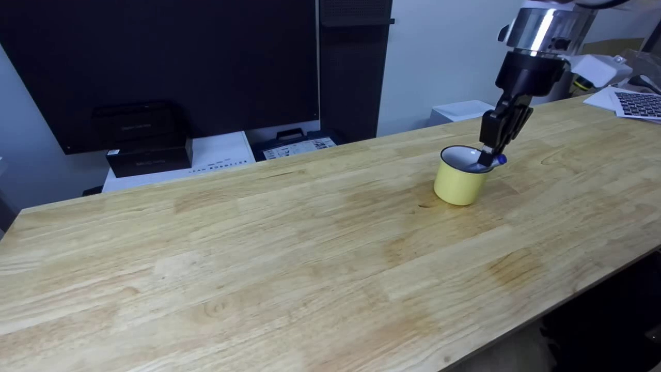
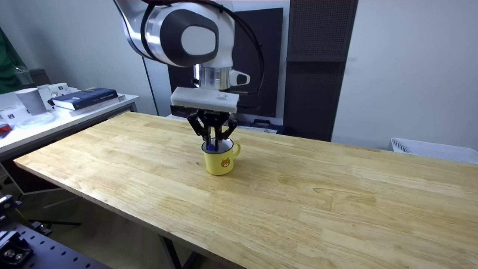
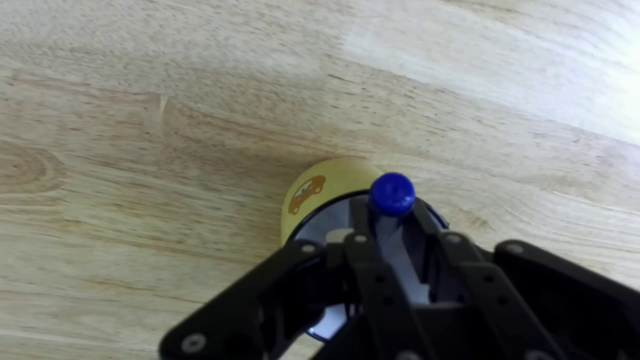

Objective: Remove the blue marker from the yellow mug

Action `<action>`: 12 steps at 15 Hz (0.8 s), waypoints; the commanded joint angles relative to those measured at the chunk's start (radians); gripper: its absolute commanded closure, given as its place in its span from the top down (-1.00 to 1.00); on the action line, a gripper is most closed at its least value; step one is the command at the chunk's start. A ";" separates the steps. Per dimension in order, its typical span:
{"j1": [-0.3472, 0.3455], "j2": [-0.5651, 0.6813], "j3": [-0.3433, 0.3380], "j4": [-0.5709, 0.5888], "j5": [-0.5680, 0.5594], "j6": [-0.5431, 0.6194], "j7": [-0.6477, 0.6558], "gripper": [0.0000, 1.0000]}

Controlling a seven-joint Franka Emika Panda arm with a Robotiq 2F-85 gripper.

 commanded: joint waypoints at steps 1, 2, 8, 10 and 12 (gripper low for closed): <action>-0.019 -0.082 0.020 -0.044 0.033 -0.012 0.019 -0.89; -0.020 -0.107 0.021 -0.053 0.048 -0.022 0.020 -0.89; 0.019 -0.326 -0.034 -0.138 0.079 -0.103 0.081 -0.89; 0.039 -0.416 -0.064 -0.176 0.063 -0.122 0.119 -0.89; 0.057 -0.500 -0.100 -0.214 0.026 -0.133 0.169 -0.89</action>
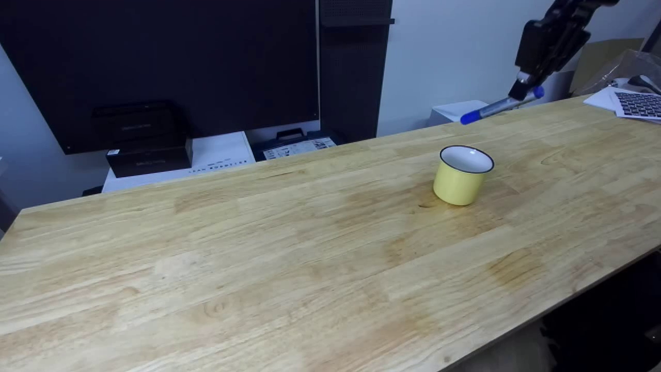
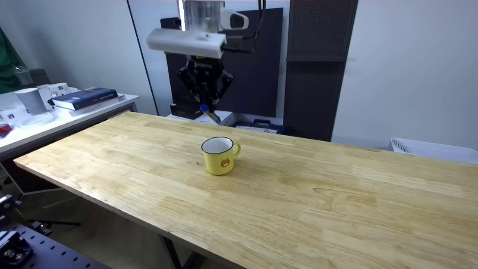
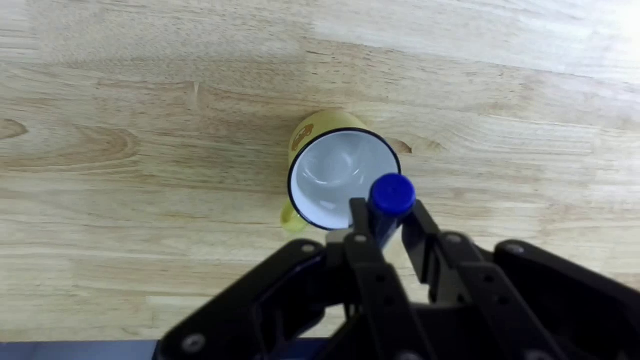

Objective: Remove the blue marker from the yellow mug

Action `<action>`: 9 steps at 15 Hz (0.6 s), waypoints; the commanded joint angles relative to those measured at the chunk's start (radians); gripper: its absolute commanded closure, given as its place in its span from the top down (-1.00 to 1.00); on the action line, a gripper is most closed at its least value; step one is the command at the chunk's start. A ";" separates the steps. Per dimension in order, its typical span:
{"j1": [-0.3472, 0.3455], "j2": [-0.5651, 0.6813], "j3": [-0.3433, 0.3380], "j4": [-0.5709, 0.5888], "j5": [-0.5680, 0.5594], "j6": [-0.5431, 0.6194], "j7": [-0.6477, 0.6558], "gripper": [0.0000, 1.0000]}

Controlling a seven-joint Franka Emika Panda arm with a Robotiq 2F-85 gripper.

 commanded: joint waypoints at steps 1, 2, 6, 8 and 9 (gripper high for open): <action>0.042 -0.183 -0.072 -0.100 -0.055 -0.023 0.101 -0.89; 0.045 -0.204 -0.090 -0.113 -0.077 -0.014 0.106 -0.89; 0.035 -0.235 -0.169 -0.165 -0.144 0.056 0.090 -0.89; 0.018 -0.242 -0.199 -0.197 -0.213 0.108 0.104 -0.89; 0.005 -0.238 -0.214 -0.213 -0.252 0.136 0.114 -0.89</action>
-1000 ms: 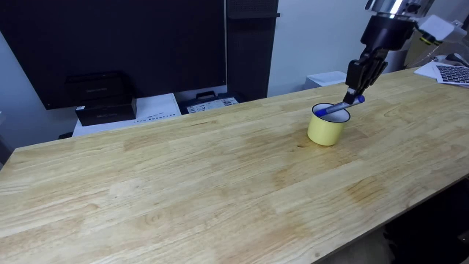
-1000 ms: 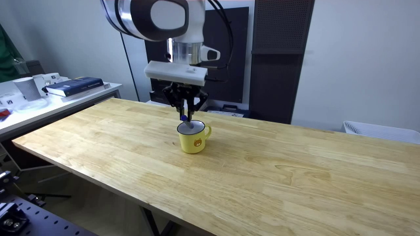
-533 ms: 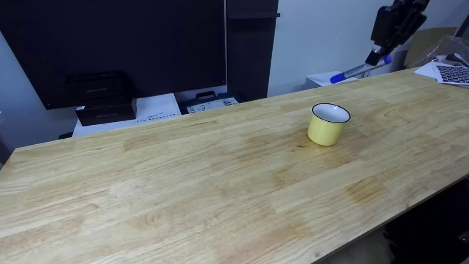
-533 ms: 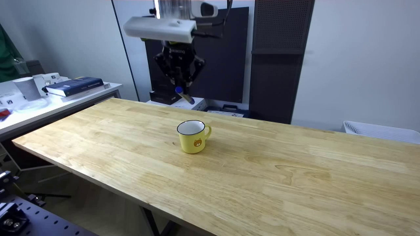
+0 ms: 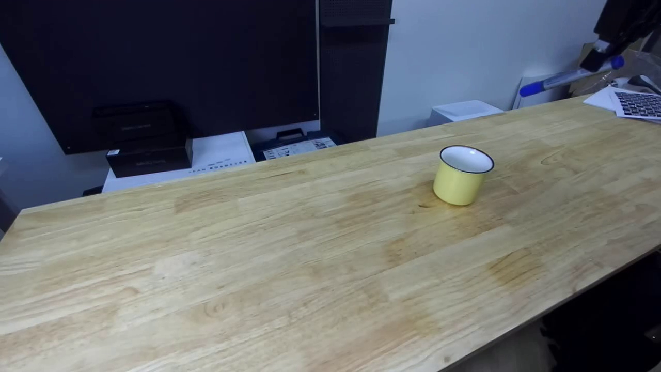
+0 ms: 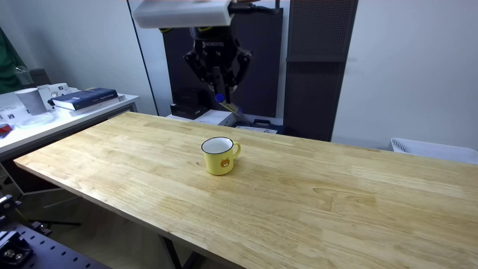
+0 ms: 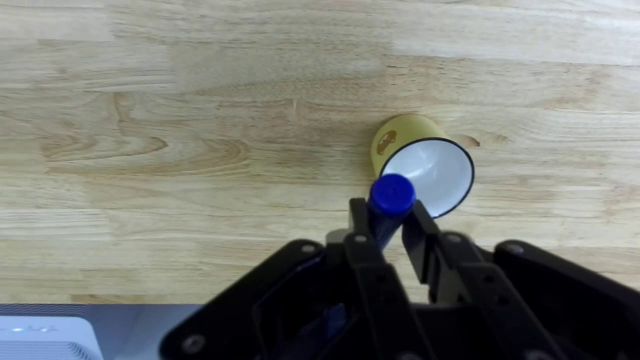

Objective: Remove the blue marker from the yellow mug

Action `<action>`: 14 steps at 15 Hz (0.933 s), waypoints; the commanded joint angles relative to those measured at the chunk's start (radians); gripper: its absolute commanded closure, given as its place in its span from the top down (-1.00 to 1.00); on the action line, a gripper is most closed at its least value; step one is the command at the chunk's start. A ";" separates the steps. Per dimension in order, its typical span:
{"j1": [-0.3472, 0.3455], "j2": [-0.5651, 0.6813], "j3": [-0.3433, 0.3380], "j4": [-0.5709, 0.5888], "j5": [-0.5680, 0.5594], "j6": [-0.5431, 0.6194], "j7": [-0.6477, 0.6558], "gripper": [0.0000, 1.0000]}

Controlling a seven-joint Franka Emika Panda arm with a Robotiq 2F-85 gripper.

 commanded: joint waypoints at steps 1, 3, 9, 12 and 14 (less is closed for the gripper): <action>-0.029 -0.014 -0.049 -0.068 -0.129 0.094 0.065 -0.89; -0.039 0.030 -0.076 -0.076 -0.167 0.135 0.060 -0.89; -0.018 0.226 -0.105 -0.001 -0.045 0.221 -0.036 -0.89; -0.030 0.331 -0.081 0.067 0.064 0.271 -0.113 -0.89; -0.043 0.415 -0.065 0.132 0.105 0.303 -0.136 -0.89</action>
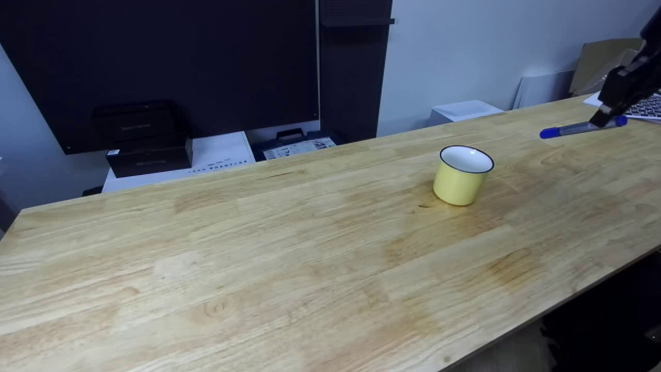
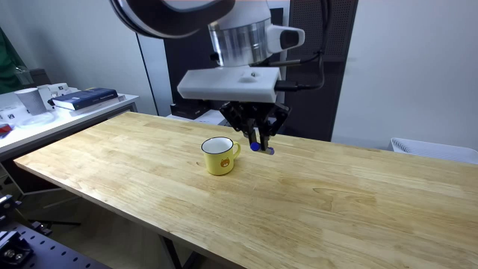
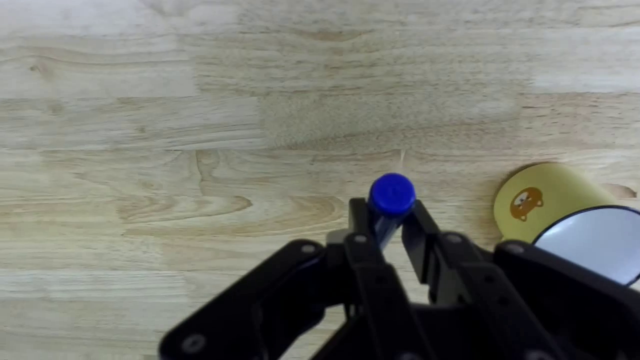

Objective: Remove the blue marker from the yellow mug

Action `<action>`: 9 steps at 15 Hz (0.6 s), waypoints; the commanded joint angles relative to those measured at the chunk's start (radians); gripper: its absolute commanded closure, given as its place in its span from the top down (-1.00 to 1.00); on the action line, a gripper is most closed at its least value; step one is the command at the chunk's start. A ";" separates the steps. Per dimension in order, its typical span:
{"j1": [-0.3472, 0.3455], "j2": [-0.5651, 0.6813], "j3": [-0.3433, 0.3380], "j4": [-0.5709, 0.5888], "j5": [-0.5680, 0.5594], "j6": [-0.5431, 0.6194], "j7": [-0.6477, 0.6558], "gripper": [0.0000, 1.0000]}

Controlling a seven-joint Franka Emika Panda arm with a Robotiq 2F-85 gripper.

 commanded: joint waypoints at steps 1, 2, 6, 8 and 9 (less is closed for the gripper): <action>-0.020 0.174 0.033 0.145 0.076 0.061 -0.037 -0.89; -0.024 0.212 0.040 0.177 0.084 0.079 -0.035 -0.89; -0.051 0.357 0.108 0.289 0.105 0.122 -0.042 -0.89; -0.062 0.417 0.154 0.330 0.106 0.130 -0.047 -0.89; -0.055 0.439 0.164 0.346 0.096 0.136 -0.043 -0.89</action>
